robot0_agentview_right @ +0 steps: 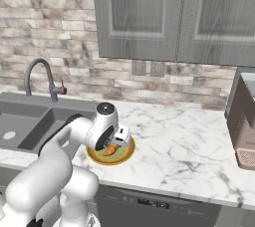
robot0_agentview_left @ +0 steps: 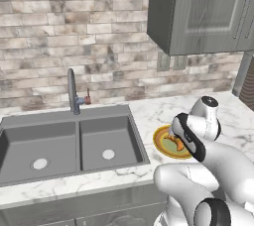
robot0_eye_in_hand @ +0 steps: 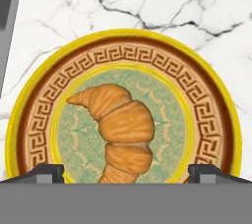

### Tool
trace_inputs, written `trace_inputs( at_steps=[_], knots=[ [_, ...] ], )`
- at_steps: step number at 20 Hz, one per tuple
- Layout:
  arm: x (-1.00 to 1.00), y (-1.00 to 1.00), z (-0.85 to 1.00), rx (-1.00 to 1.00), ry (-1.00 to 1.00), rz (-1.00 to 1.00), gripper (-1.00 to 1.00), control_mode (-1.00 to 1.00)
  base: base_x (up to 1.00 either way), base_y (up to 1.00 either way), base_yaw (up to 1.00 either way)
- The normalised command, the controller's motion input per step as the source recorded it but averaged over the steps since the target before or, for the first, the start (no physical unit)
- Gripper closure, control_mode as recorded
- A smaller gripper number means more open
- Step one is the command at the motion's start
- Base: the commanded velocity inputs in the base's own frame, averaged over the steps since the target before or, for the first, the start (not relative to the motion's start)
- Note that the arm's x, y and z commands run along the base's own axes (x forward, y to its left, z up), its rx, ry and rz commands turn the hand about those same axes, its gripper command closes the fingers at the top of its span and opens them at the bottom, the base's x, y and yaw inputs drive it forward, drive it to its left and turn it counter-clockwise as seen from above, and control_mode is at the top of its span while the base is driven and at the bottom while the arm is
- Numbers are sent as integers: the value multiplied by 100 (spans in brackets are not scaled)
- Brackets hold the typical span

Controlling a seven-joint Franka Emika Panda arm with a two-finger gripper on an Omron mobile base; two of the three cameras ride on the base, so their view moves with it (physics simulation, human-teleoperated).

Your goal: Pick the croissant and place it on the pan. Then turn on the stove to warm the croissant.

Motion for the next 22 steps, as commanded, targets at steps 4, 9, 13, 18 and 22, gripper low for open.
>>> trace_inputs(
  at_steps=[4, 9, 13, 18, 22],
  knots=[
    [14, 0, -18, 0, 0, 0, -100, -100, 0, 0, 0],
    [7, 0, -18, 0, 0, 0, -100, -100, 0, 0, 0],
    [1, 0, -19, 0, 0, 0, -100, -100, 0, 0, 0],
    [1, 0, -21, 0, 0, 0, -100, -100, 0, 0, 0],
    [5, 0, -21, 0, 0, 0, -100, -100, 0, 0, 0]
  ],
)
